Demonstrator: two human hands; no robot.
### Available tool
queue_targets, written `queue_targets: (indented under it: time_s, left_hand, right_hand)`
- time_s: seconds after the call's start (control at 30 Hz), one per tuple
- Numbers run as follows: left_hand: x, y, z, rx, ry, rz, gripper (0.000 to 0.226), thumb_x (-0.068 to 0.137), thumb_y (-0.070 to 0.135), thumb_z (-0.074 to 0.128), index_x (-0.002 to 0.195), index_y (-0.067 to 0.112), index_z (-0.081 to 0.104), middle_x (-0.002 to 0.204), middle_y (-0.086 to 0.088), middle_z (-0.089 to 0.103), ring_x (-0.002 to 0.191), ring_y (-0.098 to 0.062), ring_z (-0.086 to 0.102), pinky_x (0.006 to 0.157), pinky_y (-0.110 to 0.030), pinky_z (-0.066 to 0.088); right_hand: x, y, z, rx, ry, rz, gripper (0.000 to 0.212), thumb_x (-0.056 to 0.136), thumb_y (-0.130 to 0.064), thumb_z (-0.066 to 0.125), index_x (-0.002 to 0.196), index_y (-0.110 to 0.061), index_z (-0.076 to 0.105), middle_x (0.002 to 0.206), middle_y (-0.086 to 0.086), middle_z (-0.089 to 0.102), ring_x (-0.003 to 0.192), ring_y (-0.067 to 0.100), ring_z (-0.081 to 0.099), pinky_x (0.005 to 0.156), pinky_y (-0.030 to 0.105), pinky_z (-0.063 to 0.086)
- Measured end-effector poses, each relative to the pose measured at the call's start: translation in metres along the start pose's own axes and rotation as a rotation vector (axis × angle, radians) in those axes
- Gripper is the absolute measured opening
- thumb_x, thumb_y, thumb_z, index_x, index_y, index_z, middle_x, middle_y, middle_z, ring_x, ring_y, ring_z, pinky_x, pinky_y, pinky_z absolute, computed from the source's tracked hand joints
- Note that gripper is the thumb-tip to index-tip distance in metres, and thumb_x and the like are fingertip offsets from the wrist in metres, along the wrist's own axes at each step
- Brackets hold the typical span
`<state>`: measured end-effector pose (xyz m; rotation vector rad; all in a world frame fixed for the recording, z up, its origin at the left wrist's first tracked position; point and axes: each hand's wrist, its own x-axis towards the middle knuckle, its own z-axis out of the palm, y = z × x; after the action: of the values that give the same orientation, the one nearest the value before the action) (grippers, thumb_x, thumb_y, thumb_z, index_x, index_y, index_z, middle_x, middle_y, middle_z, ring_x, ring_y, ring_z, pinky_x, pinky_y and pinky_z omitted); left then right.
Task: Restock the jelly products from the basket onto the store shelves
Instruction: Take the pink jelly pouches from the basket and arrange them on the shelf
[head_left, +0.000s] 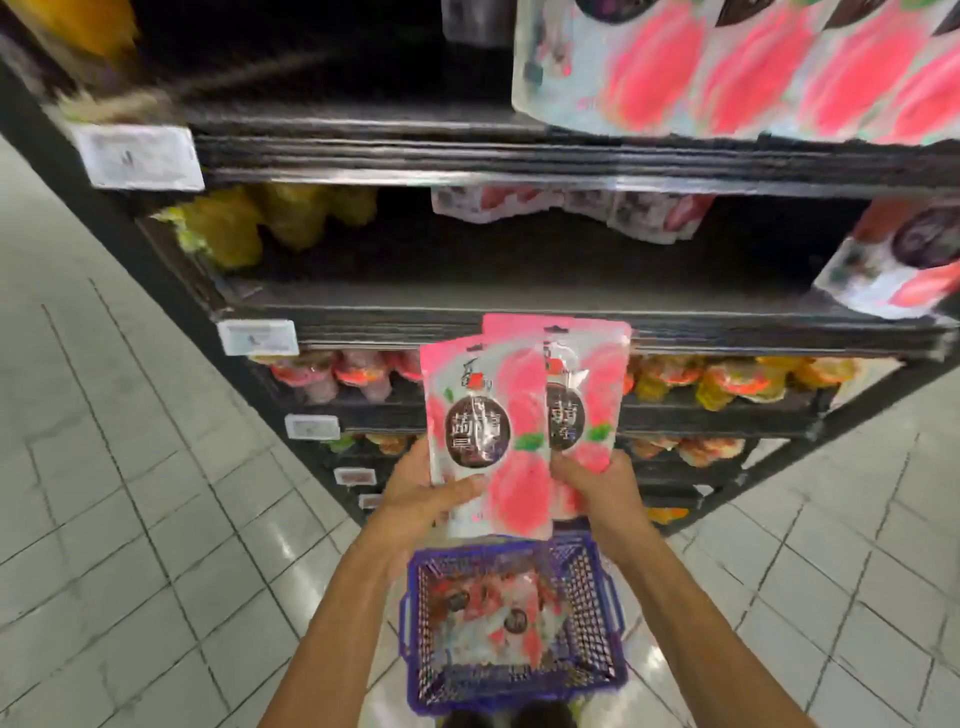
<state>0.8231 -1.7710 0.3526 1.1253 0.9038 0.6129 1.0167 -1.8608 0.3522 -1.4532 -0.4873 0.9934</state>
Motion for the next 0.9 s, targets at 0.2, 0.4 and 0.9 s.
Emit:
queue_targets:
  time_s: [0.2, 0.4, 0.9]
  left_hand:
    - [-0.012, 0.085, 0.000, -0.054, 0.057, 0.273, 0.078, 0.053, 0.033, 0.096, 0.122, 0.040, 0.061, 0.121, 0.001, 0.071, 0.111, -0.019, 0.068, 0.079, -0.029, 0.058]
    - [-0.027, 0.154, 0.004, -0.046, 0.133, 0.510, 0.074, 0.054, 0.039, 0.095, 0.120, 0.038, 0.062, 0.120, -0.002, 0.071, 0.109, -0.023, 0.069, 0.079, -0.032, 0.059]
    - [-0.016, 0.223, -0.010, 0.112, 0.274, 0.608, 0.054, 0.055, 0.042, 0.092, 0.100, 0.022, 0.070, 0.096, -0.001, 0.078, 0.087, -0.019, 0.075, 0.064, -0.024, 0.058]
  right_hand:
    - [-0.018, -0.083, 0.018, -0.001, -0.070, -0.205, 0.030, 0.069, -0.030, 0.079, 0.050, -0.019, 0.058, 0.051, 0.000, 0.053, 0.050, 0.011, 0.052, 0.052, 0.021, 0.044]
    - [-0.018, -0.153, 0.016, 0.030, -0.060, -0.415, 0.039, 0.061, -0.031, 0.081, 0.082, -0.001, 0.068, 0.074, 0.009, 0.074, 0.070, 0.020, 0.072, 0.057, 0.024, 0.055]
    - [-0.002, -0.216, 0.029, -0.096, -0.005, -0.670, 0.022, 0.067, -0.033, 0.088, 0.080, -0.029, 0.072, 0.076, -0.005, 0.075, 0.069, 0.005, 0.070, 0.059, 0.016, 0.052]
